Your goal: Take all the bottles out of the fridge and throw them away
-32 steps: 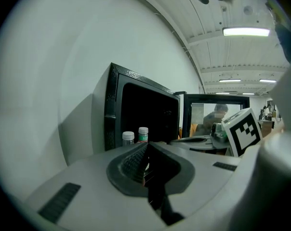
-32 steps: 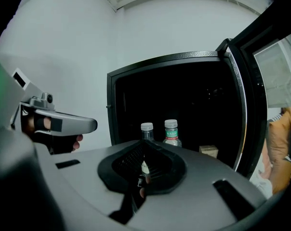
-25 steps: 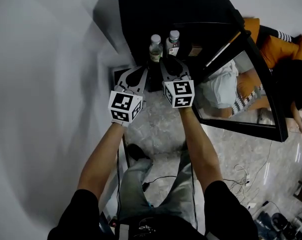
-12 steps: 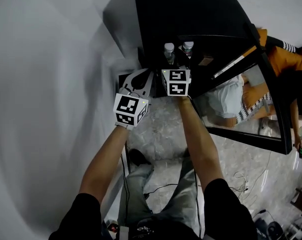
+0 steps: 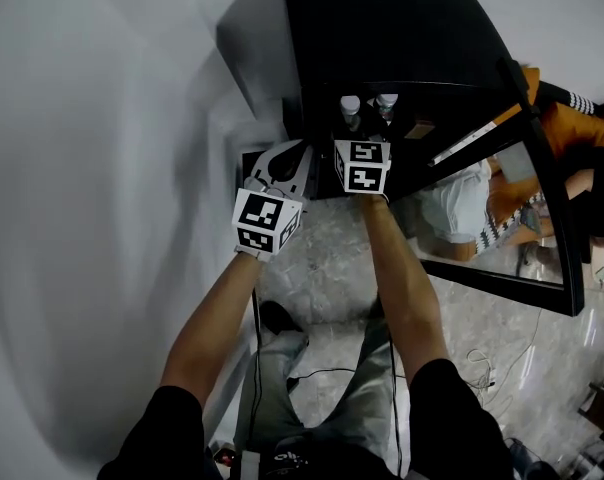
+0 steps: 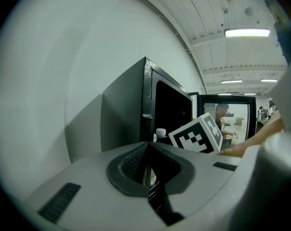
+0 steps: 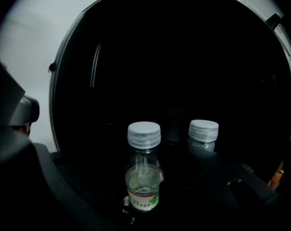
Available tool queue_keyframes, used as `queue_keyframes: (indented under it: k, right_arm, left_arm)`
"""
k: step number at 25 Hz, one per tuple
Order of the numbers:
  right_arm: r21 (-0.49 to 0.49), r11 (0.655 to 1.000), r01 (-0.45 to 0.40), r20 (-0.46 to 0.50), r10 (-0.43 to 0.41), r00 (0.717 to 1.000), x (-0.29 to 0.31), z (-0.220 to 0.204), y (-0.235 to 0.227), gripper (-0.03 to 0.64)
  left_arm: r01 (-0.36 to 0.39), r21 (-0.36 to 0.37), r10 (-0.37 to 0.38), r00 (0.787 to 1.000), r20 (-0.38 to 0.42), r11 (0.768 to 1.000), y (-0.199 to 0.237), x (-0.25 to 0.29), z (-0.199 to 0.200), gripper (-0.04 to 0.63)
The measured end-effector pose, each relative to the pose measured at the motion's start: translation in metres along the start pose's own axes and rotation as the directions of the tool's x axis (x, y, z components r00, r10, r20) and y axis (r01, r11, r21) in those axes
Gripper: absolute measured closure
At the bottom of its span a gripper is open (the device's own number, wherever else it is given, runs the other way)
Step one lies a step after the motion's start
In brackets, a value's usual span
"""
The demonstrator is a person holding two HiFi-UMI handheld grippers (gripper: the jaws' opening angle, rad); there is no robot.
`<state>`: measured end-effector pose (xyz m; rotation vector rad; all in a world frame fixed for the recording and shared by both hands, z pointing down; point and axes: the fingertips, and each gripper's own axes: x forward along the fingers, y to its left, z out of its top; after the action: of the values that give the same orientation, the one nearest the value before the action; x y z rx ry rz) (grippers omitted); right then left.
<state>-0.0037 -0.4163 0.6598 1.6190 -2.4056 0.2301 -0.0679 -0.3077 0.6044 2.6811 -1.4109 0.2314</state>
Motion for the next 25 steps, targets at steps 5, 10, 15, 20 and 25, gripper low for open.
queue_keyframes:
  k: [5,10,15,20,25]
  right_arm:
    - [0.018,1.0,-0.002,0.011,0.002,1.0,-0.033,0.007,-0.003,0.423]
    - [0.015,1.0,-0.018,0.017,0.018,1.0,-0.085,0.026,-0.006,0.423]
    - [-0.003,0.999,-0.055,0.027,0.055,0.998,-0.144,0.068,-0.006,0.423]
    - [-0.035,0.994,-0.104,0.053,0.106,0.993,-0.201,0.12,-0.01,0.423]
    - [-0.063,0.989,-0.134,0.074,0.139,0.988,-0.248,0.155,-0.015,0.423]
  left_arm:
    - [-0.024,-0.008,0.024,1.0,0.0,1.0,0.0,-0.011,0.01,0.595]
    - [-0.068,-0.019,0.068,0.998,0.0,0.997,-0.01,-0.033,0.036,0.595]
    - [-0.112,-0.027,0.112,0.994,-0.002,0.993,-0.027,-0.058,0.071,0.595]
    - [-0.162,-0.029,0.162,0.986,0.029,0.986,-0.047,-0.078,0.119,0.595]
    - [-0.195,-0.021,0.196,0.979,0.058,0.981,-0.068,-0.096,0.161,0.595]
